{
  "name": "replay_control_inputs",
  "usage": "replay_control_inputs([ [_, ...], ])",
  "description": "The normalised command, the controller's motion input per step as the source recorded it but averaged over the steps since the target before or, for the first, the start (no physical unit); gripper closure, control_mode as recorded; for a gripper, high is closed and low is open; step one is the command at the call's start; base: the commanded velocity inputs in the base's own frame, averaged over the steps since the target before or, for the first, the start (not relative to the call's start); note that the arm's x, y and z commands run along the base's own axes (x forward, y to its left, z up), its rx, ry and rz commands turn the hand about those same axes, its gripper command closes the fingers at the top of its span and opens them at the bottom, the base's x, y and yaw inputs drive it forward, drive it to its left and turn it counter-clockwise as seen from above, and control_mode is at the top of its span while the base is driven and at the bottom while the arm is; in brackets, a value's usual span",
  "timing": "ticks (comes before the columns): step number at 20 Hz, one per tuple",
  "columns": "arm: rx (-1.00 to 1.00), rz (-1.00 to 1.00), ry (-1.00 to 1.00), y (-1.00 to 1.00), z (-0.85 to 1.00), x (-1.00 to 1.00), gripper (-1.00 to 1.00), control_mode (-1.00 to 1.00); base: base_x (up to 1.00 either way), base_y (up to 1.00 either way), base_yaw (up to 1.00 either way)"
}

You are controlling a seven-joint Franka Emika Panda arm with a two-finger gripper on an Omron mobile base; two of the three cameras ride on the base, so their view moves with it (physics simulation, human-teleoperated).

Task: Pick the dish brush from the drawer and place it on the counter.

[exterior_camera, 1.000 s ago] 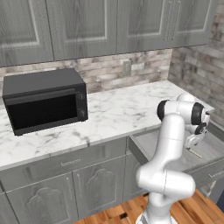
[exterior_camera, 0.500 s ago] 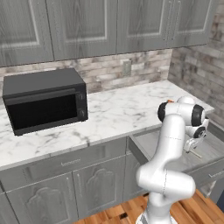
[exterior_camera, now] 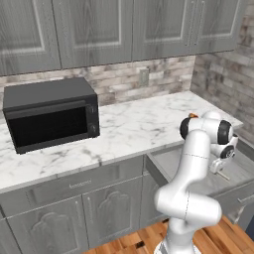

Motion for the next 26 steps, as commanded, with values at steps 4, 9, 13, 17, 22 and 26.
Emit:
replay_control_inputs([
  [4,0.0,0.0,-0.01,0.12,-0.09,-0.43,1.0,-1.0,0.0,0.0,0.0],
  [9,0.03,0.0,-0.02,0.13,0.29,-0.45,1.0,-1.0,0.0,0.0,0.0],
  [13,0.02,0.0,-0.06,0.13,0.99,-0.23,1.0,-1.0,0.0,0.0,0.0],
  [17,0.0,0.09,-0.03,0.27,1.0,-0.02,1.0,-1.0,0.0,0.0,0.0],
  [22,0.04,0.21,-0.01,0.7,1.0,0.0,1.0,-1.0,0.0,0.0,0.0],
  [26,0.0,0.2,-0.06,0.93,1.0,0.0,1.0,-1.0,0.0,0.0,0.0],
])
